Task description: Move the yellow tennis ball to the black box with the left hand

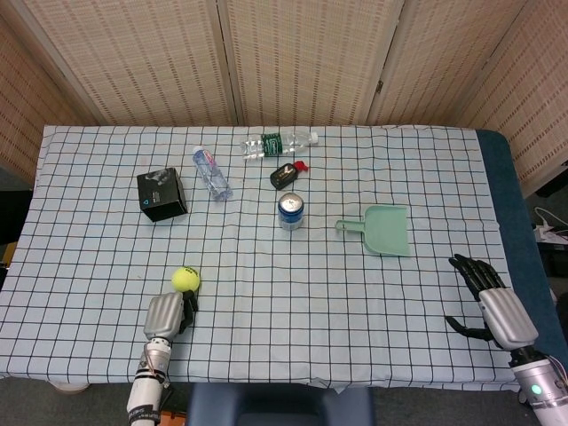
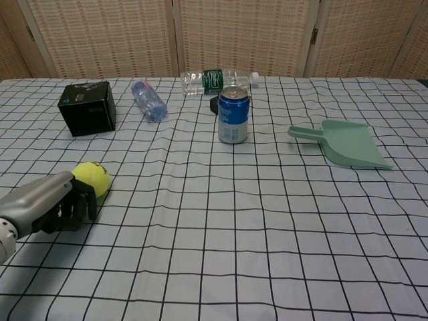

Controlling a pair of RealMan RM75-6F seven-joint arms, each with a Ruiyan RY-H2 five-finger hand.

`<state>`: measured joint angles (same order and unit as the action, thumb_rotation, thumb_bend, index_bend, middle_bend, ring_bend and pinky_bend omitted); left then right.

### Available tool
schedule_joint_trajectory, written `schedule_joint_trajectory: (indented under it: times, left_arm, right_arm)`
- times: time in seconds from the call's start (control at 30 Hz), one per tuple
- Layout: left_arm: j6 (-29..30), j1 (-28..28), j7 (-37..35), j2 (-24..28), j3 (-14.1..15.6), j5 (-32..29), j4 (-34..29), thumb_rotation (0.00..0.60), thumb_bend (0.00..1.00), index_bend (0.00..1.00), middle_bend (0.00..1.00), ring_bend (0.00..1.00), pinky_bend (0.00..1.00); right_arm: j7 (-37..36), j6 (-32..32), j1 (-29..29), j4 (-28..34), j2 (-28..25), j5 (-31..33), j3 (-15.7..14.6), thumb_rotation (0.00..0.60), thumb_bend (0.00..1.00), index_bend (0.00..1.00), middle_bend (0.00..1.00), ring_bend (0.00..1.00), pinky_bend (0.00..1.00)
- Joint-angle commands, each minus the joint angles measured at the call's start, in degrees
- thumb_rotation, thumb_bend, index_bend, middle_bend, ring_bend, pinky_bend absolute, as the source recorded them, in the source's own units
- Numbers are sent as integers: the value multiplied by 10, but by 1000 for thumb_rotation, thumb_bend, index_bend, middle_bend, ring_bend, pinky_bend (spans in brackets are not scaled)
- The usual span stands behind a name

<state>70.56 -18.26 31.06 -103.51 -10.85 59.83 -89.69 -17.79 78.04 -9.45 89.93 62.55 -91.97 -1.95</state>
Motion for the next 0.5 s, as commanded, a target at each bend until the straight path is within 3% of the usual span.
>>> schedule_joint_trajectory:
  times: [0.03,0.5]
  left_arm:
    - [-7,-8,-2,5,-5,-6,-7,600,831,585,664,665,870]
    - [-26,-35,-17,-3,-17,-37,26,600,831,574,654,660,869]
  right_arm:
    - [1,3,0,-1,1,0,1,600,159,0,0,0,0]
    - [-7,20,4,-9,8,-8,4,600,159,0,0,0,0]
